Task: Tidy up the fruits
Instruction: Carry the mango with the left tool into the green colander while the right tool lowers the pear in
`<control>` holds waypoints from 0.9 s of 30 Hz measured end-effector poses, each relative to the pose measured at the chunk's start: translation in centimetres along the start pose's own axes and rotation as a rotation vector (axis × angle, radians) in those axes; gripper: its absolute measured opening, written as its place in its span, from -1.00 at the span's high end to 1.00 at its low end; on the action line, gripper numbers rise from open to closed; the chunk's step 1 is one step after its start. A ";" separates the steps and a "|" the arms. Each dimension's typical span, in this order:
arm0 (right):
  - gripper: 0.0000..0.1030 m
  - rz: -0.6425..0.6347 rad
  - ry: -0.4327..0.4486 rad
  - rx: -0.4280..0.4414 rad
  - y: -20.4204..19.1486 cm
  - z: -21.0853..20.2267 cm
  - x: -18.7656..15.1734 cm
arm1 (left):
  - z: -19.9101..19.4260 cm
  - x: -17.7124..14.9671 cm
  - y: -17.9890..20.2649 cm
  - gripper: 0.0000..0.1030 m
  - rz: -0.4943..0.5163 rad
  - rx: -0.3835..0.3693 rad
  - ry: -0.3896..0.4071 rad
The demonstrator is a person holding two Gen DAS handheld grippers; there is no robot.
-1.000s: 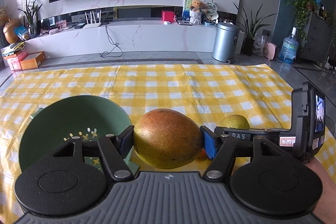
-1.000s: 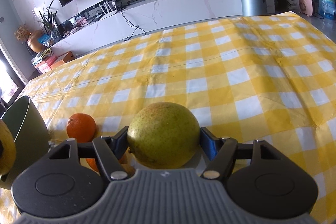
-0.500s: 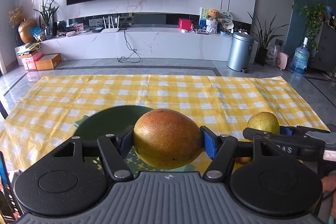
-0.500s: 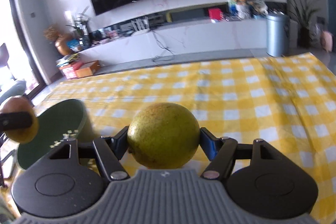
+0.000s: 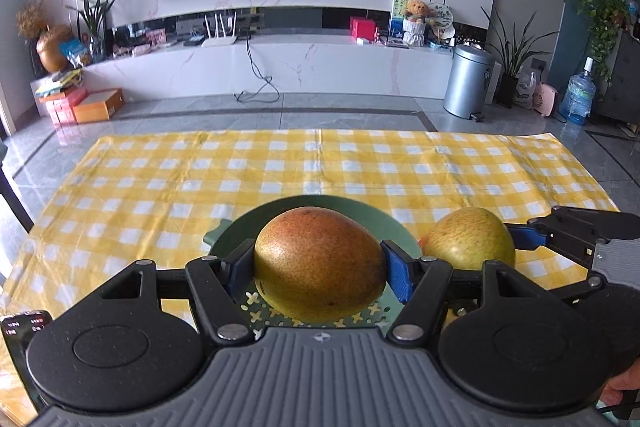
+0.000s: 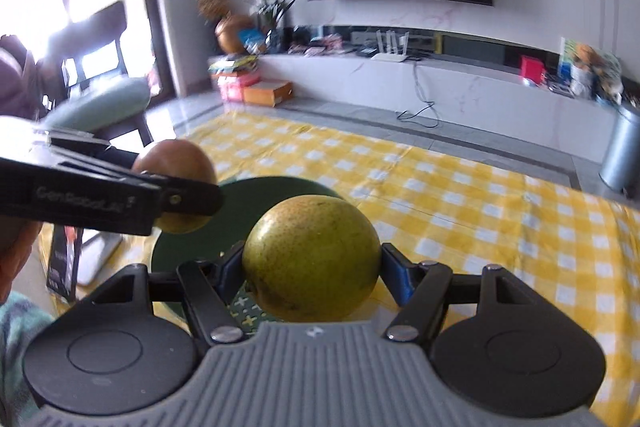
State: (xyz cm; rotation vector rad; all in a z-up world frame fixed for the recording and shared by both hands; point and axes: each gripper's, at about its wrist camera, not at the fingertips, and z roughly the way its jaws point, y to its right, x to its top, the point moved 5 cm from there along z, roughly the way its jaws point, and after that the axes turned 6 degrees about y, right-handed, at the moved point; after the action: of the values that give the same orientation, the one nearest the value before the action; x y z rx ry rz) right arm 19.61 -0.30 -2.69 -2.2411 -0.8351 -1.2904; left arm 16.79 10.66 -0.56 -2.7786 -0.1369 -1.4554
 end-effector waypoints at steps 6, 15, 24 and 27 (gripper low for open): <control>-0.29 -0.157 -0.133 0.021 -1.9 3.2 -0.3 | 2.3 -1.2 -1.2 -0.47 -0.011 -0.026 -0.066; -0.29 -0.310 -0.302 0.057 -2.6 7.9 -1.1 | 5.5 -2.9 -2.2 -0.47 -0.017 -0.044 -0.153; -0.29 -0.436 -0.449 0.088 -3.0 10.8 -2.0 | 7.4 -4.4 -2.7 -0.47 -0.044 -0.062 -0.230; -0.29 -0.425 -0.479 0.112 -3.0 11.2 -2.0 | 7.8 -4.7 -3.0 -0.47 -0.057 -0.063 -0.245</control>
State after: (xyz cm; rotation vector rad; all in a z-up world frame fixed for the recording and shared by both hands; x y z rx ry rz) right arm 23.76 8.27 -9.64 -2.3949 -1.5829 -0.8325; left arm 20.25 13.60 -8.95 -3.0188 -0.1752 -1.1424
